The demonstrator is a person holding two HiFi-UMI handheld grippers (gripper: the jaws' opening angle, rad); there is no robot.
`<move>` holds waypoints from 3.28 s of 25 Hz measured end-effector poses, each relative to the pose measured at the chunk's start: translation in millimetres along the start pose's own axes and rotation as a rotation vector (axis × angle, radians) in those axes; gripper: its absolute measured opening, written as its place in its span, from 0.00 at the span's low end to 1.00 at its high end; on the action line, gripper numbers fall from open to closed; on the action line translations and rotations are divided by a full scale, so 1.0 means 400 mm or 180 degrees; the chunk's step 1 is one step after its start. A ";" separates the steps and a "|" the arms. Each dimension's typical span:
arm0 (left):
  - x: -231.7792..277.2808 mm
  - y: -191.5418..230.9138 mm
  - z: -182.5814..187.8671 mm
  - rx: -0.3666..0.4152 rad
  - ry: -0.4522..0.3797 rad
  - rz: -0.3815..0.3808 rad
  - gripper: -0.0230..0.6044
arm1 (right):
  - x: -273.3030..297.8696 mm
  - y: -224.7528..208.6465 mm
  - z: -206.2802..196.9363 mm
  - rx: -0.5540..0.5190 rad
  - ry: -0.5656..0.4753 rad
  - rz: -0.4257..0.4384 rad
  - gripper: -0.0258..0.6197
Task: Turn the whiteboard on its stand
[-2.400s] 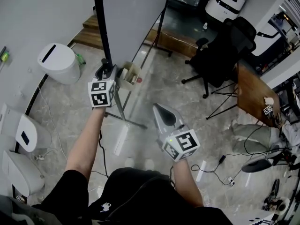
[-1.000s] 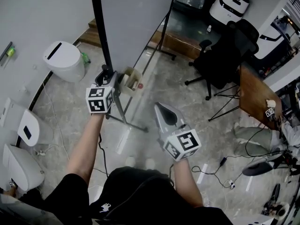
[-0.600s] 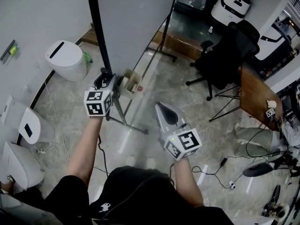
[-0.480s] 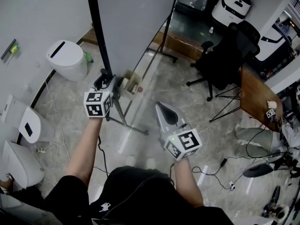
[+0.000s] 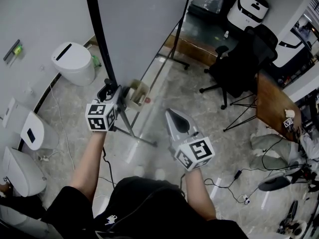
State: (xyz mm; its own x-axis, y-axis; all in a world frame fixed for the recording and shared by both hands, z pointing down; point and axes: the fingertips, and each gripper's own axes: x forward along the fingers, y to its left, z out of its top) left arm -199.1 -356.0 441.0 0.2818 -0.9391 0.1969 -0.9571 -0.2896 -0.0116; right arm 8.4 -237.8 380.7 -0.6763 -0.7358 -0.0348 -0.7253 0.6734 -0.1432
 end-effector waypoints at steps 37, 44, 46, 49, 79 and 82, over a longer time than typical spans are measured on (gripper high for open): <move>-0.207 -0.152 0.134 0.0061 -0.0617 0.0065 0.21 | -0.066 0.006 0.035 -0.0008 -0.0147 0.0178 0.05; -0.188 -0.258 0.158 0.0022 -0.0707 -0.0174 0.12 | -0.120 -0.022 0.043 -0.0041 -0.0164 0.0063 0.05; -0.177 -0.296 0.160 0.0036 -0.0707 -0.0259 0.09 | -0.137 -0.034 0.042 -0.0052 -0.0158 0.0019 0.05; -0.166 -0.350 0.157 0.0035 -0.0701 -0.0396 0.04 | -0.156 -0.048 0.040 -0.0058 -0.0147 -0.0064 0.05; -0.100 -0.436 0.074 -0.0118 -0.0481 -0.0740 0.04 | -0.168 -0.127 0.012 -0.0097 -0.0046 -0.0411 0.05; -0.092 -0.424 0.078 -0.0072 -0.0534 -0.0733 0.04 | -0.155 -0.128 0.010 -0.0100 -0.0052 -0.0405 0.05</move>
State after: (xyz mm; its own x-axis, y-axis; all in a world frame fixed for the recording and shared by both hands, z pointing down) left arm -44.9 -278.1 405.2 0.4975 -0.8671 0.0268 -0.8673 -0.4965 0.0370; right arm 87.9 -227.0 386.4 -0.5765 -0.8164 -0.0347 -0.8090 0.5762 -0.1165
